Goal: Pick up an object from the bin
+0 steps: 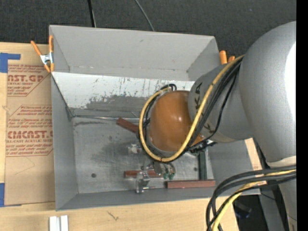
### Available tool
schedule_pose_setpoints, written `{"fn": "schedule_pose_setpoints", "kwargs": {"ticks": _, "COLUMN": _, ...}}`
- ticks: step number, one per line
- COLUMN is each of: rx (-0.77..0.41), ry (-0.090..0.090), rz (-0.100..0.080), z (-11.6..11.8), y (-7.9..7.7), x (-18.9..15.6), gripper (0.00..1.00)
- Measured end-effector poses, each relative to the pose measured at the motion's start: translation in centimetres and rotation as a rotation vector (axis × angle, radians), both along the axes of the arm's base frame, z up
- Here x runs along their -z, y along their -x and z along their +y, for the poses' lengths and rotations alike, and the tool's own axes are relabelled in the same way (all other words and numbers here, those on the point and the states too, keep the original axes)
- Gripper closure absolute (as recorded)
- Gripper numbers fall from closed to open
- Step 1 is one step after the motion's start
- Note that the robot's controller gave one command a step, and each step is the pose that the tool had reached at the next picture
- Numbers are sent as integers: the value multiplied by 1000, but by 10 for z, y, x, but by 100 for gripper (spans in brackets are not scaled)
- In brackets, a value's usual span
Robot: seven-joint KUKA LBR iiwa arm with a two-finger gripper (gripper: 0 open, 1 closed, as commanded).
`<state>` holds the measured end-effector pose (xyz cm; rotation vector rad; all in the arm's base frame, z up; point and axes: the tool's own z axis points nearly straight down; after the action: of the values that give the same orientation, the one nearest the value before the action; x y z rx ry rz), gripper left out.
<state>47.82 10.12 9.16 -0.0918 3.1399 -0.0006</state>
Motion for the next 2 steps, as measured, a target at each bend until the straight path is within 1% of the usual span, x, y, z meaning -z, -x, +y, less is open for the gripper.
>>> {"fn": "schedule_pose_setpoints", "kwargs": {"ticks": 1, "rx": 11, "ry": 1, "rz": 12, "z": -56, "y": -20, "x": 20, "gripper": 100}}
{"fn": "schedule_pose_setpoints", "kwargs": {"ticks": 2, "rx": 11, "ry": 0, "rz": 12, "z": -56, "y": -20, "x": 20, "gripper": 100}}
